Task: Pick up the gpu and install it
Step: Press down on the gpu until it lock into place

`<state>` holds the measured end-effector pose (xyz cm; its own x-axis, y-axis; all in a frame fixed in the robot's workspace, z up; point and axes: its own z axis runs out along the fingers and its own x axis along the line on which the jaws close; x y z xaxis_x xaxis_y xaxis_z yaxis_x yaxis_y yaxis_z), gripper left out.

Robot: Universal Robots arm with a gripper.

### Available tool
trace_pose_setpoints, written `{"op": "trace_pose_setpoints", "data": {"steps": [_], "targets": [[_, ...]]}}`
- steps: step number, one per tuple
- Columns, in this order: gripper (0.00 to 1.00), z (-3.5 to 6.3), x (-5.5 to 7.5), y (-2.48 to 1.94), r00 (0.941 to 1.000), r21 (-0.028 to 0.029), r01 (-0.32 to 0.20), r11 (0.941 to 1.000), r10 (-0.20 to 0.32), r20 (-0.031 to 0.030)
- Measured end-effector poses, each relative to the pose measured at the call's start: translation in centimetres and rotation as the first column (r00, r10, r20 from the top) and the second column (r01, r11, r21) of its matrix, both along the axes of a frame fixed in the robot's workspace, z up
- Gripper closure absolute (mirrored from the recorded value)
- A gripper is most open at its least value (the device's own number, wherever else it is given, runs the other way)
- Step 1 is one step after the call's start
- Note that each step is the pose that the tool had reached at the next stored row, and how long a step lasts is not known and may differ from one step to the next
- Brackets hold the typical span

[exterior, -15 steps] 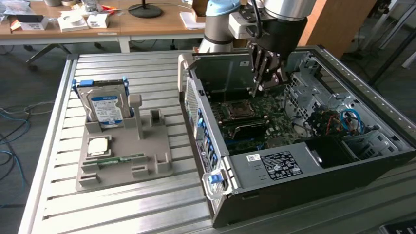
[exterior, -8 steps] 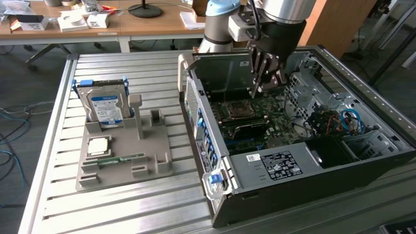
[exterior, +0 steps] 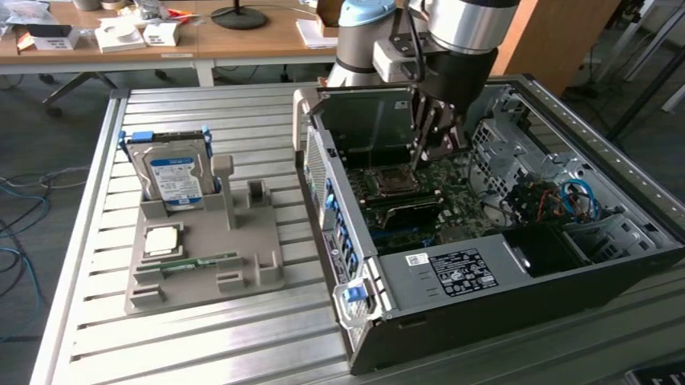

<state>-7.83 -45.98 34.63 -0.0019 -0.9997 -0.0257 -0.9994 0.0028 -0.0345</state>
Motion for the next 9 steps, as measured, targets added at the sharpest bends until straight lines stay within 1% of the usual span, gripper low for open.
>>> {"op": "trace_pose_setpoints", "data": {"steps": [9], "targets": [[0.89,-1.32,-0.1,0.0,1.0,0.0002,0.0,1.0,0.0,0.0001]]}}
